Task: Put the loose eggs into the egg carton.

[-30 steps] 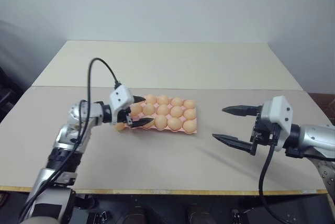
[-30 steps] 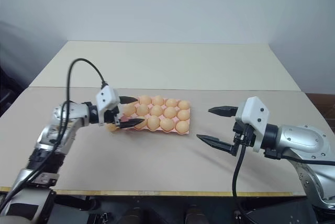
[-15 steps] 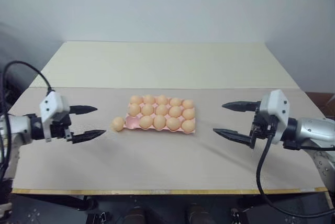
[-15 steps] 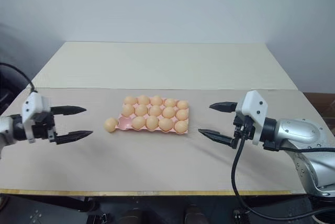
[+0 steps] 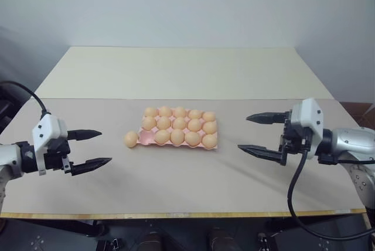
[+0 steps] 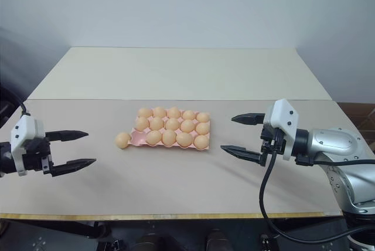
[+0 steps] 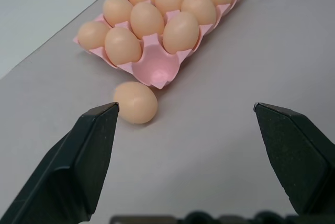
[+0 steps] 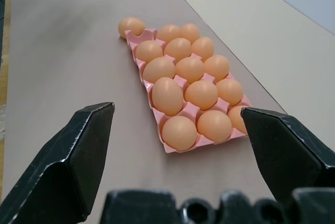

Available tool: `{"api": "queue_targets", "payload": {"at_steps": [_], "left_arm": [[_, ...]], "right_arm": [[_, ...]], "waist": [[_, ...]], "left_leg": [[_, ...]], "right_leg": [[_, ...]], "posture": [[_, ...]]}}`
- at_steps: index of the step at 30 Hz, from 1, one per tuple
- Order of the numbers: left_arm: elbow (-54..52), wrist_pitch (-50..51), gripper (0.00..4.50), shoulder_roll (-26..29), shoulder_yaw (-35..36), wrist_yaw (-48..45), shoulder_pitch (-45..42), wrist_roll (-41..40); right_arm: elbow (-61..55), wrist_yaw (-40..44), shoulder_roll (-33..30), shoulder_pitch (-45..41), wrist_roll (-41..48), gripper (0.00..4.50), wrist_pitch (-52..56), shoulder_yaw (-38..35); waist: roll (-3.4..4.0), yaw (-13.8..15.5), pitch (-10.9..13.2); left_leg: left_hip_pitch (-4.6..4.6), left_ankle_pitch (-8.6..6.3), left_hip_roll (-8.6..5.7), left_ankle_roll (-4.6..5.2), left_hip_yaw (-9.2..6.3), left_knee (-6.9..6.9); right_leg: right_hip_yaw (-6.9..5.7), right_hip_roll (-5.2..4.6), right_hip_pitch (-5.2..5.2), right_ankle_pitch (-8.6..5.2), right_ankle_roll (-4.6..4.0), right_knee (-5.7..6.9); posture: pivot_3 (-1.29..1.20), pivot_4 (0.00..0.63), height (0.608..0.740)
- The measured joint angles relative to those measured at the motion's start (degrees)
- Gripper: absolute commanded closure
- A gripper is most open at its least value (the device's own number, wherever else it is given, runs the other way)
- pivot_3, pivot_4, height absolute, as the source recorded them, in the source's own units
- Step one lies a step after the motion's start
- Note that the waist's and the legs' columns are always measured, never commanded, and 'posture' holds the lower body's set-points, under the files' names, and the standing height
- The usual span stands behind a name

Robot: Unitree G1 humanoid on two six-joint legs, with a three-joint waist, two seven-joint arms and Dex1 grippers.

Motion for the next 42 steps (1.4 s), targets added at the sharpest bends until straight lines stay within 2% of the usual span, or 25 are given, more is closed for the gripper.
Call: {"api": "queue_targets", "payload": {"at_steps": [2, 7, 14, 21, 27, 38, 42], "left_arm": [[0.5, -0.4, 0.01, 0.0, -0.4, 0.2, -0.5, 0.1], [8.4, -5.4, 0.01, -1.8, -6.2, 1.5, -8.1, 4.4], [28.8, -17.6, 0.01, -6.0, -19.1, -2.9, -23.9, 13.4], [46.7, -28.4, 0.01, -11.2, -26.3, -6.3, -34.9, 20.3], [58.2, -34.4, 0.01, -14.2, -28.5, -7.8, -41.9, 23.6], [69.4, -41.0, 0.01, -17.2, -29.7, -6.3, -47.1, 28.4], [72.1, -44.0, 1.24, -18.9, -29.6, -3.1, -48.4, 29.5]], "right_arm": [[0.0, 0.0, 0.0, 0.0, 0.0, 0.00, 0.0, 0.0], [-0.1, -0.1, 0.1, 0.1, 0.0, 0.00, 0.0, 0.1], [-0.7, -0.4, 0.0, 0.8, 0.0, 0.00, 0.0, -0.4], [-3.3, -1.8, -0.3, 1.8, 0.1, 0.00, 0.6, -1.7], [-5.1, -2.6, -0.9, 3.0, 0.9, 0.00, 1.6, -3.3], [-6.3, -3.0, -1.4, 4.2, 2.1, 0.00, 2.7, -4.2], [-6.3, -3.4, -1.4, 4.2, 2.2, 0.00, 2.7, -4.2]], "waist": [[0.00, 0.0, 0.0], [0.00, 0.4, 0.0], [0.00, 0.5, 0.0], [-0.01, 0.1, 0.0], [-0.01, 0.2, 0.0], [-0.02, 0.2, 0.0], [-0.02, 0.5, 0.0]], "left_leg": [[0.00, 0.00, 0.00, 0.00, 0.00, 0.00], [0.00, 0.00, -0.02, 0.00, 0.00, 0.00], [-0.05, 0.00, -0.05, 0.00, 0.00, 0.00], [-0.08, 0.00, -0.06, 0.00, -0.02, 0.00], [-0.08, 0.00, -0.08, 0.00, -0.03, 0.01], [-0.07, 0.00, -0.09, 0.01, -0.06, 0.02], [-0.06, 0.01, -0.10, 0.01, -0.07, 0.02]], "right_leg": [[0.00, 0.00, 0.00, 0.00, 0.00, -0.01], [-0.01, -0.01, 0.02, 0.00, 0.00, -0.03], [-0.02, 0.00, 0.00, 0.00, 0.00, -0.01], [0.00, 0.01, -0.02, 0.00, 0.01, -0.01], [-0.01, 0.00, 0.00, 0.00, 0.01, 0.02], [-0.02, -0.01, 0.02, 0.00, 0.02, 0.04], [-0.02, -0.01, 0.03, 0.00, 0.03, 0.04]], "posture": [[0.00, 0.150, 0.740], [0.00, 0.150, 0.740], [0.00, 0.150, 0.740], [0.00, 0.150, 0.740], [0.00, 0.150, 0.740], [0.00, 0.150, 0.740], [0.00, 0.150, 0.740]]}}
